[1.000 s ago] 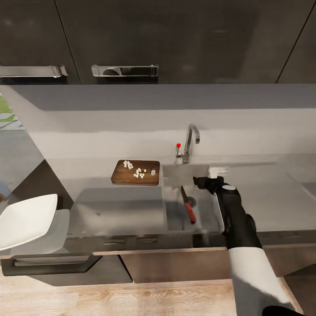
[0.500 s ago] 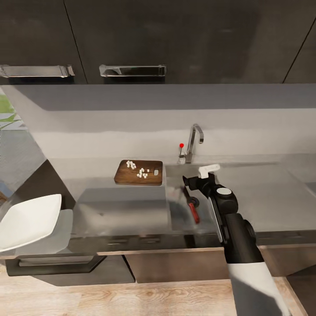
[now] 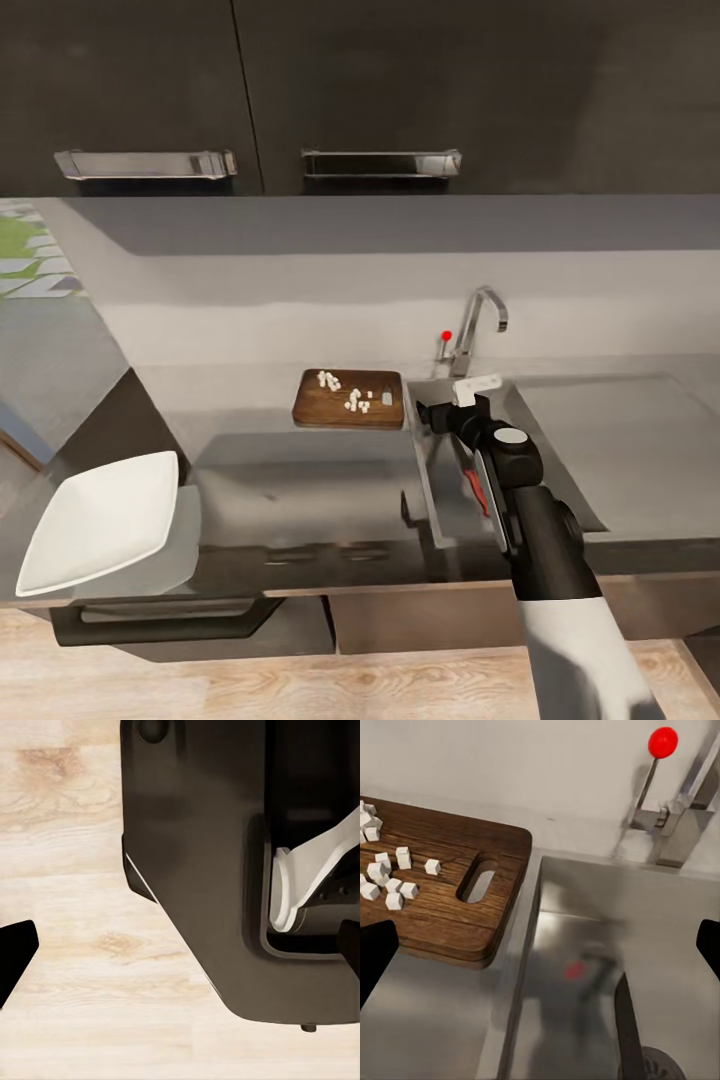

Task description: In the kitchen, take the Vidalia onion out of the sink, dice it on the chopping board with the paring knife, put the diced onion into the bowl on the countertop, then place both the paring knife and the chopping board into the sink.

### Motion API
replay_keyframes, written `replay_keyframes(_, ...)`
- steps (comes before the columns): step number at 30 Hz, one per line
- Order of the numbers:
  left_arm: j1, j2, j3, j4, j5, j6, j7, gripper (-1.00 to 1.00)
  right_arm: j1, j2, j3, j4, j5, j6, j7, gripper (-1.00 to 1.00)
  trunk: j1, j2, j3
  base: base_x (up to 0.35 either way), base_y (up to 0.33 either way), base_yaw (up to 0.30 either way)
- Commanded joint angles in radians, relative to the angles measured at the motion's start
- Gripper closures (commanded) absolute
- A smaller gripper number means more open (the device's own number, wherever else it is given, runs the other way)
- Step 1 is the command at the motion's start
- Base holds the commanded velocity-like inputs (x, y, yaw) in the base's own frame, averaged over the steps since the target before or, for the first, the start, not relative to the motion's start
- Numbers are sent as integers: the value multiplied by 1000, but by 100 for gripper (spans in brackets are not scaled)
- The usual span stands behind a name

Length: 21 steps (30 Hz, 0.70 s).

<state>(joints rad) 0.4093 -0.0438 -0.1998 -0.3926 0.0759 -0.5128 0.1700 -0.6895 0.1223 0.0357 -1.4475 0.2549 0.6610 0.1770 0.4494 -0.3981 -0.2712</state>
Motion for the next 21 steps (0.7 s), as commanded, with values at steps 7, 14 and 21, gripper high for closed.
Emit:
replay_keyframes(7,0,1,-8,-2,7,-2,6,-100,-1,1,0,8,10,6,7,-100,1,-2,-2,17,17,0)
replay_keyframes(14,0,0,-9,-2,8,-1,6,-100,-1,1,-2,10,10,8,6,-100,1,-2,-2,193,146,0)
replay_keyframes(21,0,1,-9,-2,7,-1,6,-100,-1,0,-3,11,10,8,6,-100,1,-2,-2,18,11,0)
